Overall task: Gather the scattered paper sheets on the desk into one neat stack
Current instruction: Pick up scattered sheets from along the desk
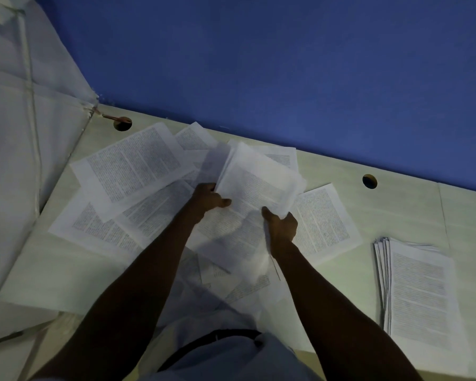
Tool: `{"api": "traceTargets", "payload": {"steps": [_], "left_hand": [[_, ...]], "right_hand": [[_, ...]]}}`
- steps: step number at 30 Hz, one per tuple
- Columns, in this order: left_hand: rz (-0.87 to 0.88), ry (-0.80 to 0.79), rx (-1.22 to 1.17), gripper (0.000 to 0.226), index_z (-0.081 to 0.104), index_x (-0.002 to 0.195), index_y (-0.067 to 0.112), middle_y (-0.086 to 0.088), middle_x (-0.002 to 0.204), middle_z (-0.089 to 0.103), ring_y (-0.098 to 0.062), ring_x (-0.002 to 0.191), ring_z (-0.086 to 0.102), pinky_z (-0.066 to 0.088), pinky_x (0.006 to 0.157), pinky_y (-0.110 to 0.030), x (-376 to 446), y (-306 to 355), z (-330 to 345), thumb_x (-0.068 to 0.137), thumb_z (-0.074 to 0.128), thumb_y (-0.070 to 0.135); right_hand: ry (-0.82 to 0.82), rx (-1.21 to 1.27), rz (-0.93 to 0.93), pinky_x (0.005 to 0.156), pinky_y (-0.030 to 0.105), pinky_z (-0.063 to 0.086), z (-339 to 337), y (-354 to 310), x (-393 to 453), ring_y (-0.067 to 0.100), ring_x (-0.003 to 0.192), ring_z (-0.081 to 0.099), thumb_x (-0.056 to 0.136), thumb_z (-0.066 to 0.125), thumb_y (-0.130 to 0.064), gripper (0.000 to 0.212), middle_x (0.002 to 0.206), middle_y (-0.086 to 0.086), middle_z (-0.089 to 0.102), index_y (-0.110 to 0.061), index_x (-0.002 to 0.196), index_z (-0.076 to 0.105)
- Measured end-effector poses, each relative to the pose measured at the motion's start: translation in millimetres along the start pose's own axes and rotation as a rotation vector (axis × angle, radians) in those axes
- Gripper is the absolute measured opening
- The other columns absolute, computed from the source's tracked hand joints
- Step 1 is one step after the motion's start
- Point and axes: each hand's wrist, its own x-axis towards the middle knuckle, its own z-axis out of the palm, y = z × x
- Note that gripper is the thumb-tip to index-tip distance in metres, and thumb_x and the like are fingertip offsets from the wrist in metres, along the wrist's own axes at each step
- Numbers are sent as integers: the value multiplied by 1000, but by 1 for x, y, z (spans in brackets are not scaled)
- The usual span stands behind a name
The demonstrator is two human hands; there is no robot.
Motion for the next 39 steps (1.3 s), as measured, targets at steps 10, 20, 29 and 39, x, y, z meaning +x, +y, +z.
{"api": "traceTargets", "payload": {"steps": [10,20,29,39], "left_hand": [[101,-59,165,43,70,116,-1,-12,111,71,-25,97,67,53,85,-32,-22,-9,32,78,84,15],[415,-84,927,47,59,129,13,-18,133,50,-39,122,52,50,99,-45,7,39,174,85,67,25],[208,-118,564,94,18,154,12,-13,150,42,-33,133,49,46,102,-38,16,41,204,84,79,23],[-173,-572,169,73,67,125,12,-7,121,72,-28,116,65,59,88,-38,-18,37,114,58,96,13]], "right_hand": [[347,135,149,91,37,56,-54,23,-4,33,98,69,83,82,-14,36,107,12,71,-4,116,70],[319,-291,352,96,49,57,-137,23,23,33,107,62,75,75,-50,67,125,14,59,-8,123,59],[233,54,355,97,44,54,-164,23,45,37,122,60,80,86,-30,86,137,17,56,-2,146,38],[-286,180,133,88,49,63,-188,7,50,38,104,72,74,88,-9,38,110,15,77,-6,110,75]]}}
